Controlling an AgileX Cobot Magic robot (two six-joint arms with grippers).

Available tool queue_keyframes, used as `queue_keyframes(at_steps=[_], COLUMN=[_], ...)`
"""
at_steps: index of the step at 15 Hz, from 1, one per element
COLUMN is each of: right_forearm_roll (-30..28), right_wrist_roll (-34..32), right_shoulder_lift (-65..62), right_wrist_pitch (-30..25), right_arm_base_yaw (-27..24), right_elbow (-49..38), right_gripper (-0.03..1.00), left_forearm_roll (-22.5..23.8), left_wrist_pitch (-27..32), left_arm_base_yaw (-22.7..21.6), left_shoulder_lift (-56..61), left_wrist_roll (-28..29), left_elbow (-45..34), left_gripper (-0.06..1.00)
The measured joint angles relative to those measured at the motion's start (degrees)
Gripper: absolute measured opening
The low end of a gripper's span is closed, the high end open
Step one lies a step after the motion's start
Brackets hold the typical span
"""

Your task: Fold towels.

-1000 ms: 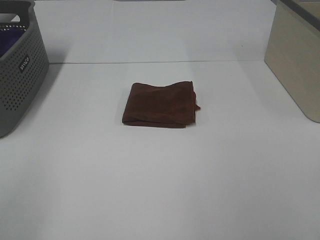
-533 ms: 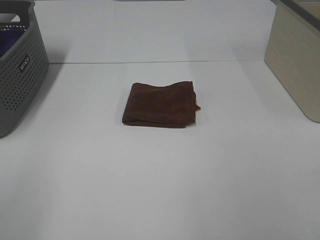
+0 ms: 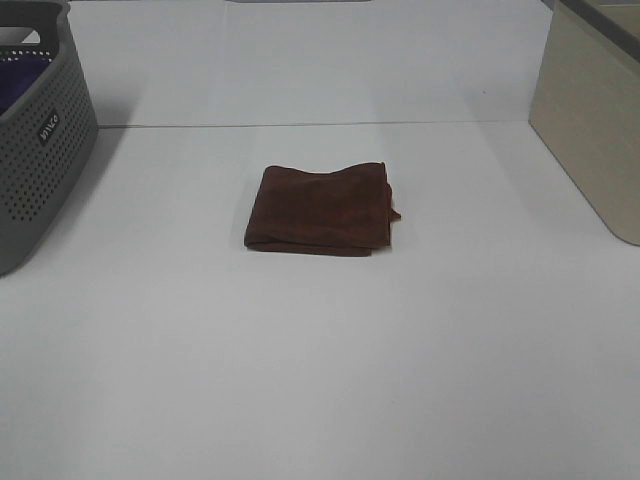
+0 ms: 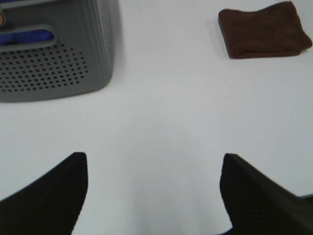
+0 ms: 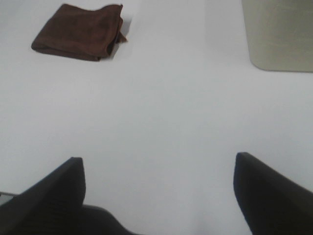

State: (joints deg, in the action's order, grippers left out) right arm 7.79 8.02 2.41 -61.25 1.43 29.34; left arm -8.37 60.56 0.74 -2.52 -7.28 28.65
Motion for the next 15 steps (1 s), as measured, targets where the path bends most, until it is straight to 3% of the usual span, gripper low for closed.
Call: queue_keyframes(at_steps=[15], right_forearm_roll=[0.5], right_wrist_roll=[0.0], right_shoulder_lift=[-2.8], right_wrist_pitch=[-0.1], right_arm_base_yaw=[0.0], right_elbow=[-0.3], right_gripper=[0.79], left_forearm_roll=[0.0], left_wrist_pitch=[0.0], left_arm_base_yaw=[-0.1], left_shoulder_lift=[2.8], left_wrist_roll=[0.0], left_elbow=[0.0], left_gripper=[0.72])
